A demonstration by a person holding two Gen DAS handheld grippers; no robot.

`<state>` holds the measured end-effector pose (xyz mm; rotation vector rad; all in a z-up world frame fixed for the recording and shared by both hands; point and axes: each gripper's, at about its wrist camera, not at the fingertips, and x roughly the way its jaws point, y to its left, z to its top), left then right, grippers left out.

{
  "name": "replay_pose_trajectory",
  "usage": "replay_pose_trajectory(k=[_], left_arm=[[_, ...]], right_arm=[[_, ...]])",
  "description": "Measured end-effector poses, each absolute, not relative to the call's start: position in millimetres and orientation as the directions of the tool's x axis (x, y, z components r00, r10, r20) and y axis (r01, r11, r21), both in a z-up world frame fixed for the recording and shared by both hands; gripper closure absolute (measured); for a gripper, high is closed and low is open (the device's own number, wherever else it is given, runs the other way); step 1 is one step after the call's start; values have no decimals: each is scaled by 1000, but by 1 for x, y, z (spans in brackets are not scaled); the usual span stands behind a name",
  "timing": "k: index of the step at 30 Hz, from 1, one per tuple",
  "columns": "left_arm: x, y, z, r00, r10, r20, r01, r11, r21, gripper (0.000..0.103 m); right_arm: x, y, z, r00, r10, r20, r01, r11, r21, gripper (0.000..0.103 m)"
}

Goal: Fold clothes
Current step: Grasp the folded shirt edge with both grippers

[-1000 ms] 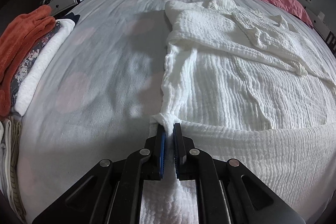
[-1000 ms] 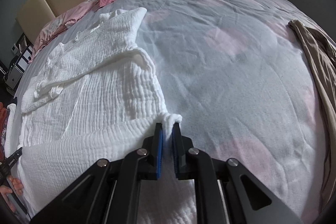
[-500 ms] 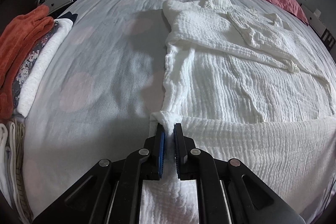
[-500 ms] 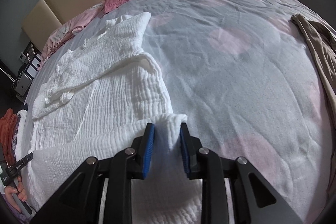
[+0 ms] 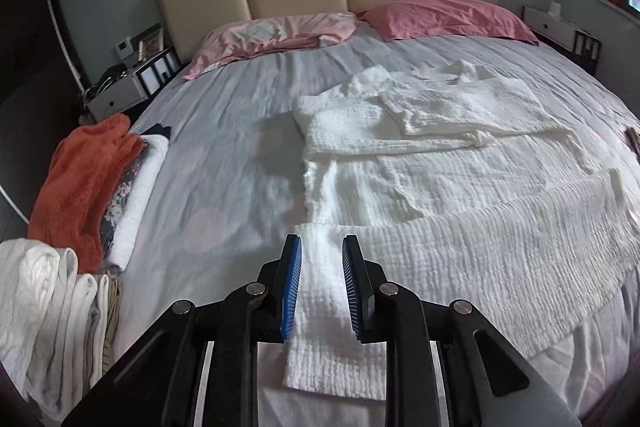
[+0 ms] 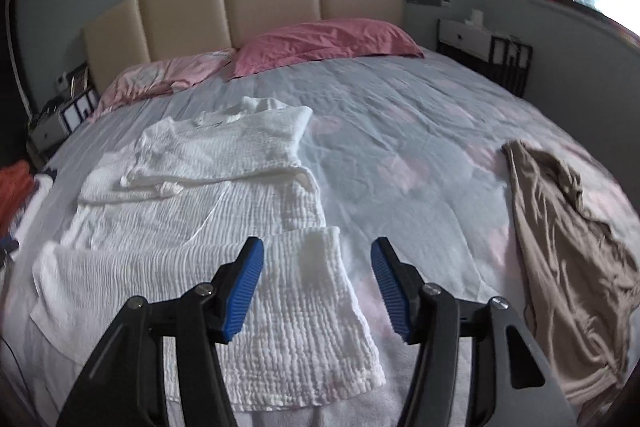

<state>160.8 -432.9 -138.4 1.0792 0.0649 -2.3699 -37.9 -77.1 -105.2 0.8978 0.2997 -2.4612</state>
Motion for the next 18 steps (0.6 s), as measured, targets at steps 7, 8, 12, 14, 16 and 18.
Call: replay_pose_trajectory(k=[7,8,12,14,16,18], left_arm=[[145,-389,-134,-523,-473,-709,234,-879,414,80],[144,-383,-135,-521,-473,-711,178,-874,451,80],[145,-362,-143,-491,-467,-735,-62,-823,565,80],[147,-356,-152,-453,-450,-770,-185,-797,575,80],[152,-353,-166,-393,-434,-811,-284,-781,556,79],[157,-350,-181,-328,-422,-846,-380,-761,526,78]], right_arm=[[17,-145,-111,-649,-353,-674,729,-541,-419,50],[23,-151,-112,-638,-349,-686,751,-481,-453,50],[41,-164,-122,-542,-294,-787,840,-194,-506,50],[47,-164,-133,-516,-236,-823,854,-73,-515,50],[47,-161,-145,-481,-165,-861,872,10,-489,48],[47,-157,-158,-444,-99,-891,890,70,-451,48]])
